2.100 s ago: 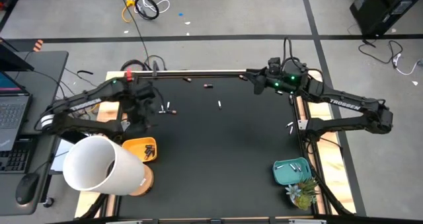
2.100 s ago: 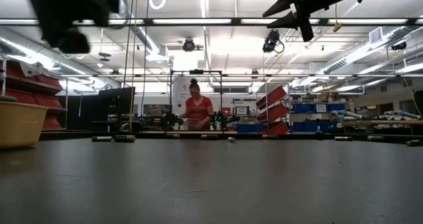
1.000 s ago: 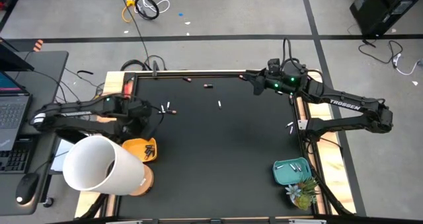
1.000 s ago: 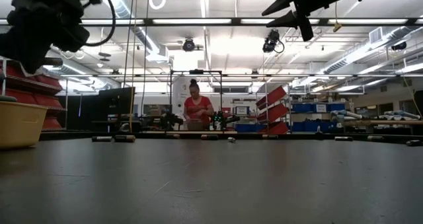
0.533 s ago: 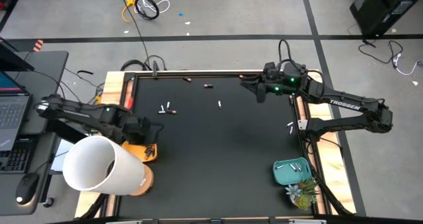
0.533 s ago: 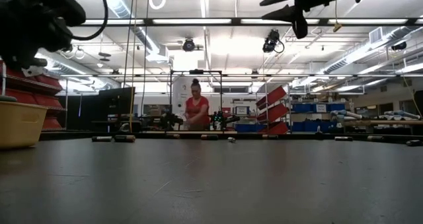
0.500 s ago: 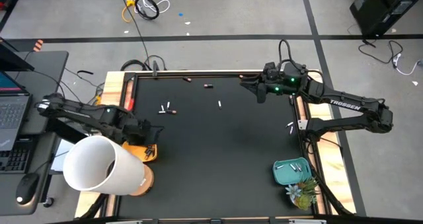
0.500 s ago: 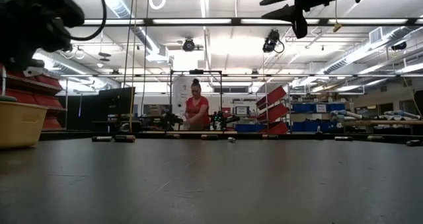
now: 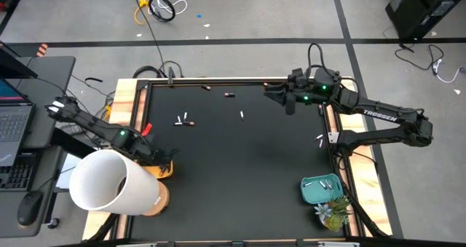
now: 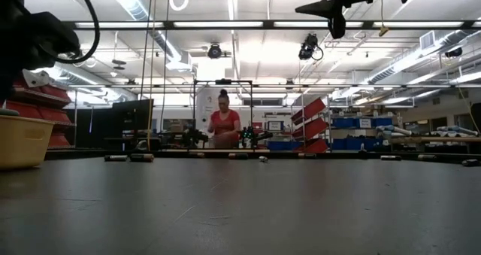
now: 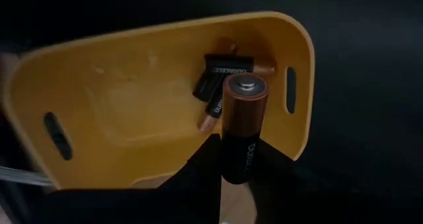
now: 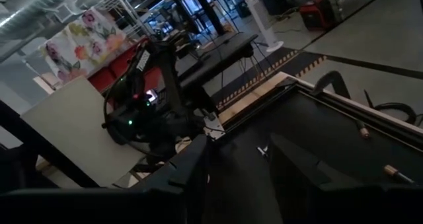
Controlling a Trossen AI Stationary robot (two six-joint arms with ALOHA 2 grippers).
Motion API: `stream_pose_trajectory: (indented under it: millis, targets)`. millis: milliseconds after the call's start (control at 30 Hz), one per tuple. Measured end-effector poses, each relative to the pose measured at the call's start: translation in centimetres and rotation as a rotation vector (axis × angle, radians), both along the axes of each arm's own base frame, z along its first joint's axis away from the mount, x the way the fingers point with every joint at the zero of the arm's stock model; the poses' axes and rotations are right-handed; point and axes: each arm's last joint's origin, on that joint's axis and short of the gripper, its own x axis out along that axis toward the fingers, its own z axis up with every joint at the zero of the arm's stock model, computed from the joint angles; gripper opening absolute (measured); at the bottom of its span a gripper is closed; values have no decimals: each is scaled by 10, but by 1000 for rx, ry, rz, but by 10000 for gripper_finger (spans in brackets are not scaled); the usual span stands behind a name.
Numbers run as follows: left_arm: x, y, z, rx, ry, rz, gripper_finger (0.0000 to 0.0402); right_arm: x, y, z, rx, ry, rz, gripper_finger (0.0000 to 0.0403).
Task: Sort batteries
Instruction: Put the black battery into the yellow bin
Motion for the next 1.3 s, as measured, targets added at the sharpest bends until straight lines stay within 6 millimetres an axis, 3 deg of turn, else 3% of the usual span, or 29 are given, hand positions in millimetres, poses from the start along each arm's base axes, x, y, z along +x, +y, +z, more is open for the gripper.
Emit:
stream_pose_trajectory:
  millis: [267, 1067, 1300]
  targets:
    - [12, -2, 3, 17, -136, 88, 64, 0, 0, 2, -7, -15, 0, 142]
    - [16, -14, -5, -39, -52, 165, 64, 0, 2, 2, -24, -16, 57, 142]
    - [14, -13, -21, -37, -46, 168, 64, 0, 2, 2, -20, -18, 65, 142]
